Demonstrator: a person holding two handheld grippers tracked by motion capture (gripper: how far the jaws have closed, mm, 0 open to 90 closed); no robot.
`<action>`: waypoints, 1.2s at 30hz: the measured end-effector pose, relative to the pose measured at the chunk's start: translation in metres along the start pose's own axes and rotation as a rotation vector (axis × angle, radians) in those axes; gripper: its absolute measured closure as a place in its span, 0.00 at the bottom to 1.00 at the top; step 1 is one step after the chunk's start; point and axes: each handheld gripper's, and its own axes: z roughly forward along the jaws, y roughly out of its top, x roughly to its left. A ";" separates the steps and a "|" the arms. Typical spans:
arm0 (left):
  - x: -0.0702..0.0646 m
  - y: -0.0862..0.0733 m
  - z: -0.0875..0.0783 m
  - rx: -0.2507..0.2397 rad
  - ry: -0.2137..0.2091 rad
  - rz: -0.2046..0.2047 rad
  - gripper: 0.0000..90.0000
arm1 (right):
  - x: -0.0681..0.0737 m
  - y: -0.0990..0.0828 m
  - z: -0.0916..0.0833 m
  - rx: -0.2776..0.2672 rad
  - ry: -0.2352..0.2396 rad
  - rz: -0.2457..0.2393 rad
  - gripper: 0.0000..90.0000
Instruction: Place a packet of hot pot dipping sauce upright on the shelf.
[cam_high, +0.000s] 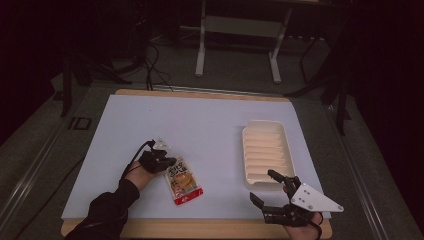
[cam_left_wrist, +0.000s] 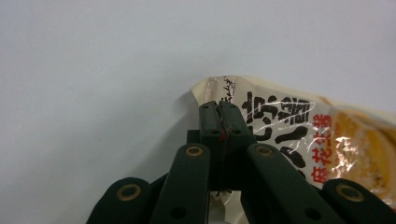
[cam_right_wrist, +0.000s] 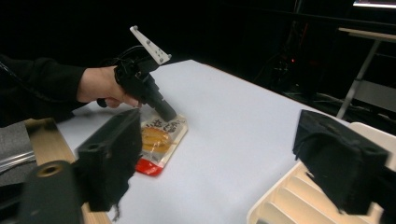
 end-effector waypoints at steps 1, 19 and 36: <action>-0.001 0.001 -0.002 0.000 0.002 0.011 1.00 | 0.000 0.000 0.000 -0.004 -0.002 0.001 0.22; -0.029 0.022 -0.042 -0.108 0.024 0.161 1.00 | -0.005 -0.003 0.003 -0.030 -0.024 -0.026 0.16; -0.073 0.033 -0.076 -0.246 0.003 0.356 1.00 | -0.008 0.000 0.006 -0.001 0.049 -0.021 0.24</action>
